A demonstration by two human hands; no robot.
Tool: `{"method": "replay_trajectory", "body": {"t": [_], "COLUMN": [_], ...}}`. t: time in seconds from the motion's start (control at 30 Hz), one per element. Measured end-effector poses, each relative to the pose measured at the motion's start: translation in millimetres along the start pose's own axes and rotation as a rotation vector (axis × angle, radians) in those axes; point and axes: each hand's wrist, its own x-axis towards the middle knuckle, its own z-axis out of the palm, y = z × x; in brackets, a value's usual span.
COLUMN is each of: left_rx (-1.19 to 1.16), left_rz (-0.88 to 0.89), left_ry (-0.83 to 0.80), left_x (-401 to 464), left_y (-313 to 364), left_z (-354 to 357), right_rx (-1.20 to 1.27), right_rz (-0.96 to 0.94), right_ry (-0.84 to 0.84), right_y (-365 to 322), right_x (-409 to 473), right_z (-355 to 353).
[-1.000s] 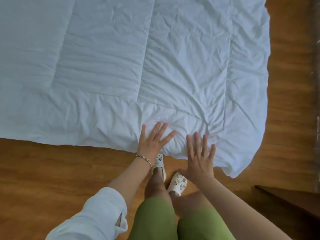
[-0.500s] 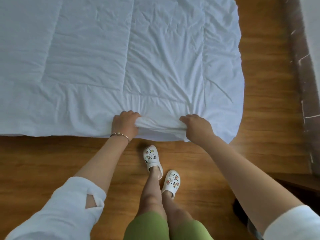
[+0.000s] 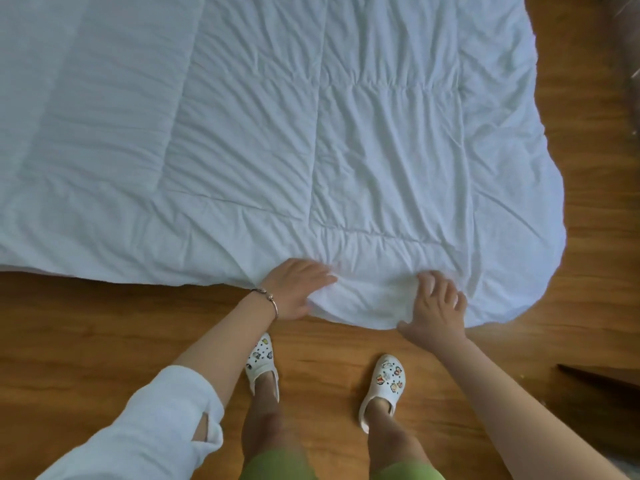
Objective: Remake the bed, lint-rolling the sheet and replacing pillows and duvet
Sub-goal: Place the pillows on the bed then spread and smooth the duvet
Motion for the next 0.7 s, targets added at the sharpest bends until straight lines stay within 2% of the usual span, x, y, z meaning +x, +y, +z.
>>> {"method": "replay_trajectory", "body": {"t": [0.07,0.17,0.27,0.33,0.4,0.47,0.57,0.63,0.7], "left_rx": [0.083,0.199,0.208,0.189,0.194,0.224,0.2,0.031,-0.224], "left_rz": [0.015,-0.074,-0.222,-0.346,-0.428,-0.46,-0.419,-0.414,-0.486], "left_ry": [0.048,0.052,0.137,0.131,0.141,0.128,0.1,0.19,0.241], "left_x": [-22.7,-57.8,-91.1,-111.5,-128.9,-144.6,-164.7,-173.5,-179.5], "left_y": [-34.7,-95.2,-153.4,-188.3,-218.7,-241.6,-260.0,-268.9,-272.9], "left_z": [9.5,22.3,31.8,36.2,38.3,34.0,21.1,13.2,3.6], "right_rx": [0.049,0.068,0.016,-0.089,-0.192,-0.221,-0.231,-0.192,-0.156], "right_rz": [-0.107,-0.27,-0.387,-0.482,-0.49,-0.399,-0.412,-0.404,-0.378], "right_ry": [0.131,0.287,0.29,0.244,0.213,0.214,0.194,0.183,0.177], "right_y": [-40.7,-116.2,-206.4,-265.1,-308.9,-333.5,-333.8,-328.5,-328.8], "right_x": [-4.7,1.6,8.1,10.9,16.9,25.6,31.7,30.7,28.0], "right_z": [10.7,19.2,22.1,27.4,28.3,17.2,-8.5,-26.9,-37.8]}}
